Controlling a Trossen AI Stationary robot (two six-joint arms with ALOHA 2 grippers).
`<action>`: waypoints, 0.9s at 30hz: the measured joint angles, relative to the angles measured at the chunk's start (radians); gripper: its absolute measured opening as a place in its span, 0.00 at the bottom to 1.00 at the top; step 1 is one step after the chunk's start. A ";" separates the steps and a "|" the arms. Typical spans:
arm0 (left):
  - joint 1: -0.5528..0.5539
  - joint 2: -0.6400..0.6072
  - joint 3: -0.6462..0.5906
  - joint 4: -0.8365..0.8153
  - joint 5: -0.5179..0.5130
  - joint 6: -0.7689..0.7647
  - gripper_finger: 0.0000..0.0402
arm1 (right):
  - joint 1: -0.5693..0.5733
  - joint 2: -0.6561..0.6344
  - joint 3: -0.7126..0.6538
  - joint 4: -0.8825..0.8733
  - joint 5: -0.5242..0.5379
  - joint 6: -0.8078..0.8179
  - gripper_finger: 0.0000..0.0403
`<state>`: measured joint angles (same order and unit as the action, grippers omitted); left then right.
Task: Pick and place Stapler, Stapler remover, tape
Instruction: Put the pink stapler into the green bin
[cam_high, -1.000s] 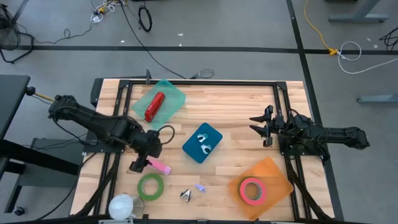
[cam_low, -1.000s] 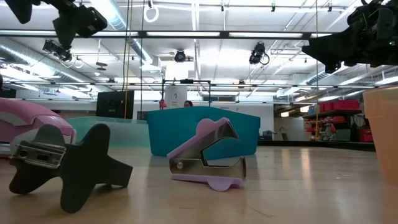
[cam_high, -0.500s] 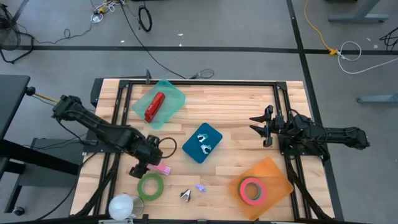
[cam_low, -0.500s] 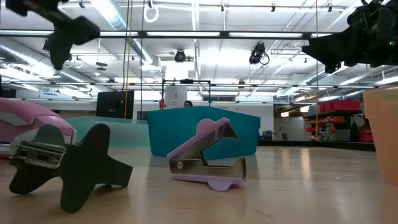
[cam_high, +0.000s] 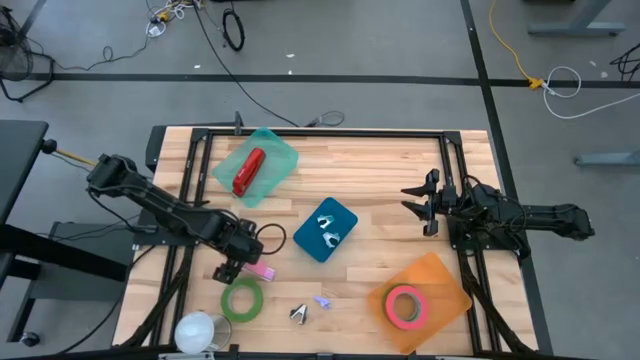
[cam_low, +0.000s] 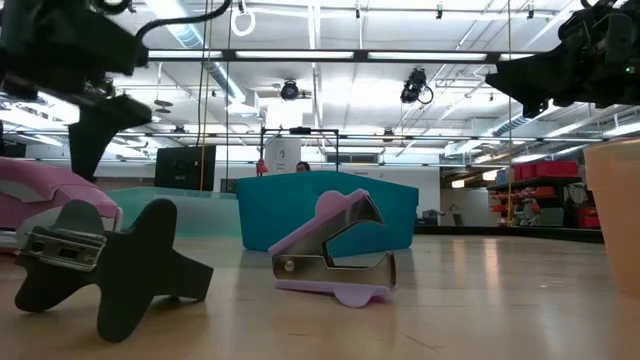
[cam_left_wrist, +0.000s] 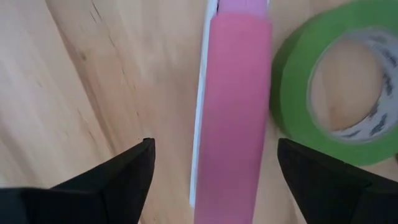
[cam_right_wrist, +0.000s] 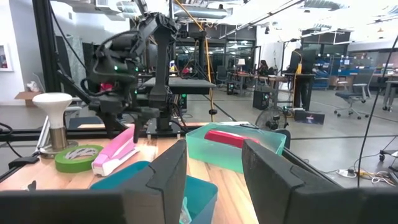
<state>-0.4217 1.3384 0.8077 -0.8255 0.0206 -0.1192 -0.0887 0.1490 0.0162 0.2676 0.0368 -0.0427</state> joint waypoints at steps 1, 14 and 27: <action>0.001 0.001 -0.012 0.004 0.002 -0.001 0.85 | 0.000 0.000 0.000 0.000 0.000 0.000 0.39; 0.039 0.003 -0.064 0.003 0.021 -0.004 0.71 | 0.000 0.000 0.000 0.000 0.000 0.000 0.39; 0.039 0.003 -0.064 0.032 0.081 0.001 0.51 | 0.000 0.000 0.000 0.000 0.000 0.000 0.39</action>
<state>-0.3824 1.3418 0.7437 -0.7933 0.1014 -0.1184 -0.0887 0.1490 0.0162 0.2676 0.0368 -0.0428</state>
